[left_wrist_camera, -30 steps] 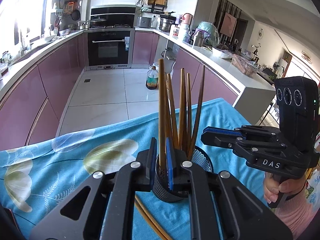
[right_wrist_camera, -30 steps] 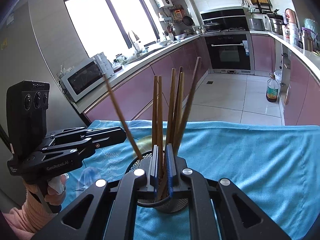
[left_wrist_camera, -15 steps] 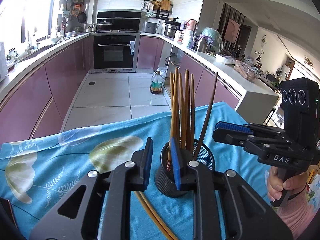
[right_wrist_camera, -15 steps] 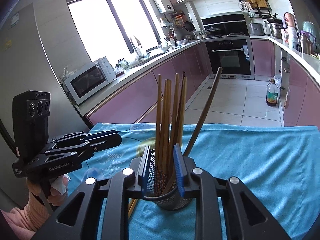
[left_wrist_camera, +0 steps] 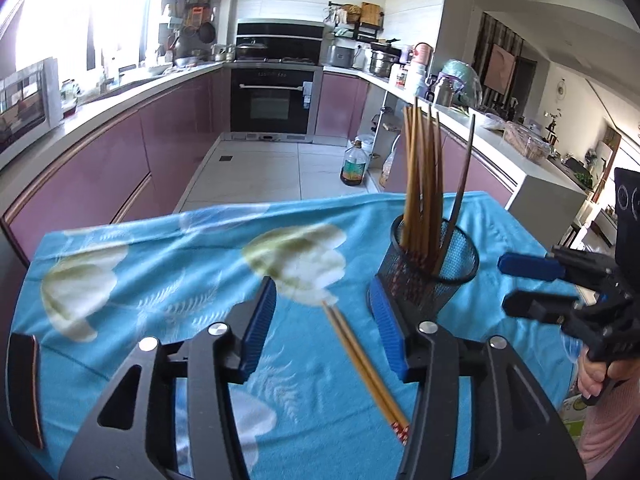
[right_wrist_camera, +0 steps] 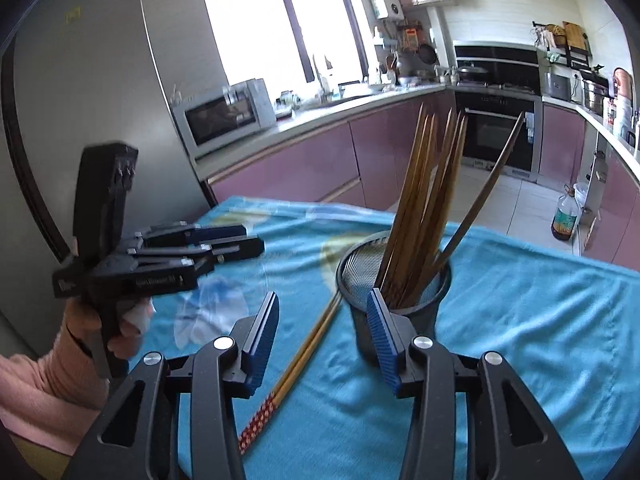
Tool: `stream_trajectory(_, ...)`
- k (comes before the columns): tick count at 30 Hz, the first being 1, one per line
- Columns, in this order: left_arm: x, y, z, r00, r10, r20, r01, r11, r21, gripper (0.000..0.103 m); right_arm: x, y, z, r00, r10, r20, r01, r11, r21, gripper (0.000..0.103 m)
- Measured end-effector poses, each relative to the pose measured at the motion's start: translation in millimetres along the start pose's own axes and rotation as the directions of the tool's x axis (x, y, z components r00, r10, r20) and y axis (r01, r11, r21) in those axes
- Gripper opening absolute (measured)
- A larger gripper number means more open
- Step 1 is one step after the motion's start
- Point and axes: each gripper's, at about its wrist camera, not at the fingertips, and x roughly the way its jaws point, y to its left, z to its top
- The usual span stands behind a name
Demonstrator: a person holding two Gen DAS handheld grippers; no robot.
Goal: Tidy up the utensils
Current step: 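Move the open right gripper back to the last two chopsticks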
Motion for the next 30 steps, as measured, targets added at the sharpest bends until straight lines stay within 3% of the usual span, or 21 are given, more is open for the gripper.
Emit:
stream_trajectory(10, 7, 15, -35, 0.998, 0.045, -0.051, -0.048, 0.998, -0.041, 0.061, 64, 16, -48, 0.981, -0.007, -0.193, 0.013, 0.999, 0.029, 0.044)
stream_trajectory(30, 17, 18, -61, 0.994, 0.045, -0.1, -0.052, 0.997, -0.062, 0.062, 82, 33, -70, 0.962, -0.112, -0.25, 0.109, 0.994, -0.028, 0.043)
